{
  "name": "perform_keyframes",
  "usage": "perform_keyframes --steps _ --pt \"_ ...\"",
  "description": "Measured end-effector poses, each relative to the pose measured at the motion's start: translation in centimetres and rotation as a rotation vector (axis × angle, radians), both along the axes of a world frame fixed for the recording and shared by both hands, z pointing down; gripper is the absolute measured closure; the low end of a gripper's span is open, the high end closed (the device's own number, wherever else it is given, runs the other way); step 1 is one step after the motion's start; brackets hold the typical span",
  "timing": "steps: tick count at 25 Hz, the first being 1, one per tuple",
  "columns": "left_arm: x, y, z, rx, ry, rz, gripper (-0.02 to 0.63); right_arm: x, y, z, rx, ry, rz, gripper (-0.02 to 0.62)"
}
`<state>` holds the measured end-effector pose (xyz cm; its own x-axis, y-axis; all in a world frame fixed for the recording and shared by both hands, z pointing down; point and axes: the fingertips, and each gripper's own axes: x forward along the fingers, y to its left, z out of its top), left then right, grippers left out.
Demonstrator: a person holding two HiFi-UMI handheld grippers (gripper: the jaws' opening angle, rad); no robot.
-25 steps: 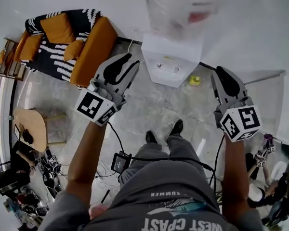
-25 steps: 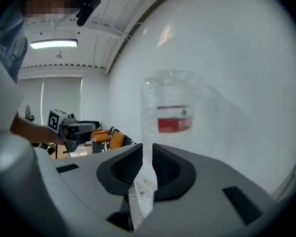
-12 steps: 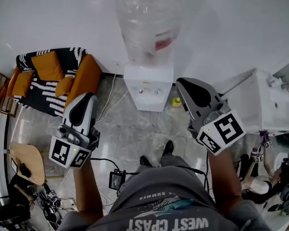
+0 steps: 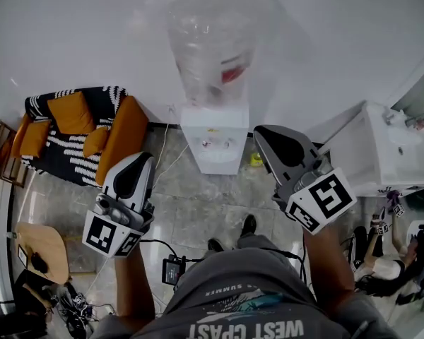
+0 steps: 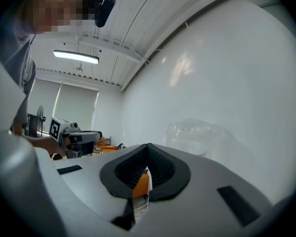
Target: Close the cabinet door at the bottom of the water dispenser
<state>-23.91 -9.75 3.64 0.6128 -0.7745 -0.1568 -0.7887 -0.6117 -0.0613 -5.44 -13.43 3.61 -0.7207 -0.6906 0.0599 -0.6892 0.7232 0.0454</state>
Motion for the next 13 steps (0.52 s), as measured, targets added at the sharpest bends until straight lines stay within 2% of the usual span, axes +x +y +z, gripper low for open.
perform_keyframes --steps 13 --pt "0.4 1.2 0.8 -0.001 -0.026 0.022 0.58 1.3 1.9 0.1 0.006 0.015 0.04 0.568"
